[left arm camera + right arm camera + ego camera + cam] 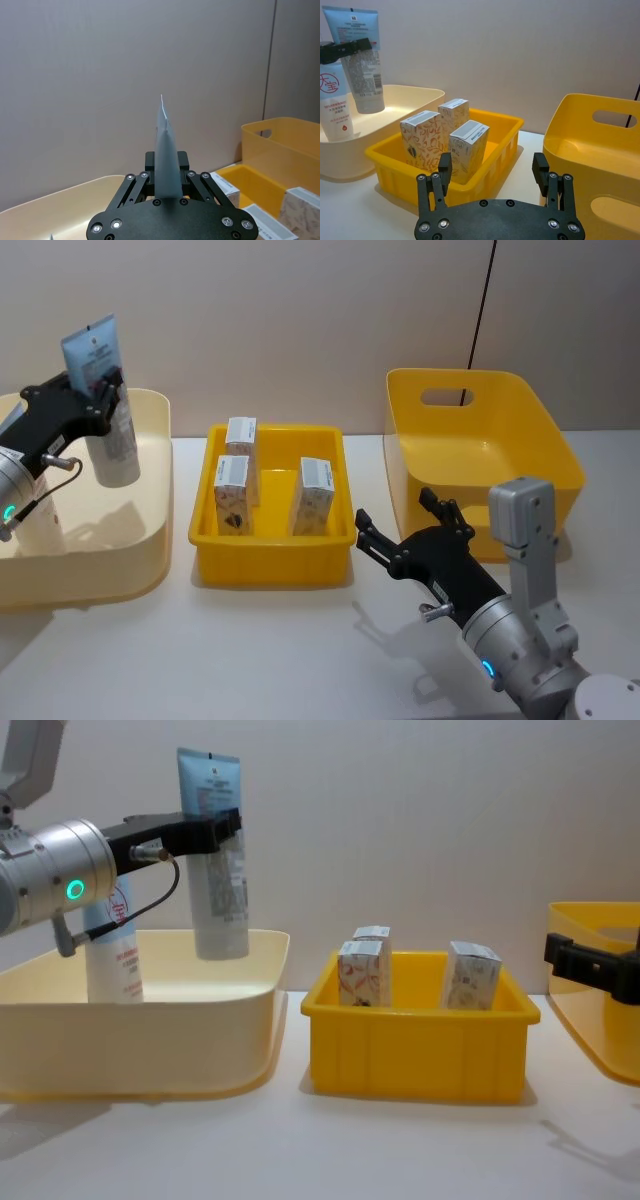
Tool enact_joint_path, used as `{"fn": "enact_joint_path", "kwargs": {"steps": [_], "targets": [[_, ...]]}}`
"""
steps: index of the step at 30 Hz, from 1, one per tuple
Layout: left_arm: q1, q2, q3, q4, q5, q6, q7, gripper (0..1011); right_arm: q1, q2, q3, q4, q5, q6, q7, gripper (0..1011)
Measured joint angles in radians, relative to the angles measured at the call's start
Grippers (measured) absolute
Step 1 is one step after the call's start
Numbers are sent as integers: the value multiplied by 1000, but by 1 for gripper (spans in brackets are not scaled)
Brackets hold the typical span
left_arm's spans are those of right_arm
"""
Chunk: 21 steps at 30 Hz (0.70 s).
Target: Bimanual collaborative sorting of washing and personal care products
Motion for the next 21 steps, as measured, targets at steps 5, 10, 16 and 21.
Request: {"fn": "enact_joint_path", "kwargs": {"steps": [5, 10, 16, 21], "targets": [[0, 7, -2, -11, -33, -5, -61, 252, 0, 0, 0, 0, 0, 0, 0, 1001], [4, 12, 2, -20, -62, -4, -116, 252, 0, 0, 0, 0, 0, 0, 0, 1001], [11, 17, 13, -31, -94, 5, -176, 252, 0, 0, 0, 0, 0, 0, 0, 1001], [25, 20, 33, -48, -128, 20, -244, 251, 0, 0, 0, 0, 0, 0, 0, 1001]]}}
